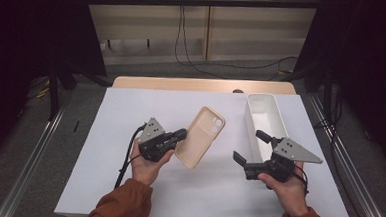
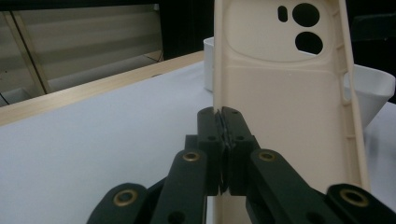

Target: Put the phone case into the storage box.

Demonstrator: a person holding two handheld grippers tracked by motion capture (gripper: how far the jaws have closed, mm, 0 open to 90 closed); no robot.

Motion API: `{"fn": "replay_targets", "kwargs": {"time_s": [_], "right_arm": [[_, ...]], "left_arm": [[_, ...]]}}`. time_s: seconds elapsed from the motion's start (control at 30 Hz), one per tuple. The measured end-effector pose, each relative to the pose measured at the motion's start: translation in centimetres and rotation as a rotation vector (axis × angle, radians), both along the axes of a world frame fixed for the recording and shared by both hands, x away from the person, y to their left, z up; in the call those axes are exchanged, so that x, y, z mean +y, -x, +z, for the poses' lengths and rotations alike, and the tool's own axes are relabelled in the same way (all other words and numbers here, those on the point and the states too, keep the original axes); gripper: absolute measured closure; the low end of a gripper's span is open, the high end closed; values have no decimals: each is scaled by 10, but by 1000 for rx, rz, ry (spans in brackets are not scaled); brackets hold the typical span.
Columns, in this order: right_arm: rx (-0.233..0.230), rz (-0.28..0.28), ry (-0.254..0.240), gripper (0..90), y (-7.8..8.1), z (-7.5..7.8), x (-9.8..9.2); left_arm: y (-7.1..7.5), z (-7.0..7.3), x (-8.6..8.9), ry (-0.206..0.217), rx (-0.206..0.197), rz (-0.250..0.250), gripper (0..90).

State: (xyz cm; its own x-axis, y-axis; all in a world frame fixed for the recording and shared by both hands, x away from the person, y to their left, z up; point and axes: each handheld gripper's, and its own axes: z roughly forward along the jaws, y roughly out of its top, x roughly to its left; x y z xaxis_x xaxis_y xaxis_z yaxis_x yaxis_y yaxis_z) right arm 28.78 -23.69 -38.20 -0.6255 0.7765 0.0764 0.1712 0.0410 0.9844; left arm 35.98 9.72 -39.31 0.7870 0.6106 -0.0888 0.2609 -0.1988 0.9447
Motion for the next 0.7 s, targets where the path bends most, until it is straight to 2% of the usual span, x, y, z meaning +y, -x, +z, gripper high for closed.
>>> {"fn": "replay_targets", "kwargs": {"time_s": [0.1,0.17,0.33,0.47,0.6,0.7], "right_arm": [[-3,5,0,0,-5,2,5],[-7,15,0,0,-7,1,8],[1,30,2,8,-13,0,16],[11,45,-8,65,-17,2,22],[9,51,1,111,-22,5,27],[12,53,2,203,-27,7,29]], "left_arm": [[0,-3,-4,4,7,-5,878],[0,-4,-6,-13,-4,-7,878],[0,-6,-8,2,6,0,878],[0,-6,-9,18,7,0,878],[1,-5,-8,15,2,2,878],[0,-5,-10,14,1,-1,878]]}}
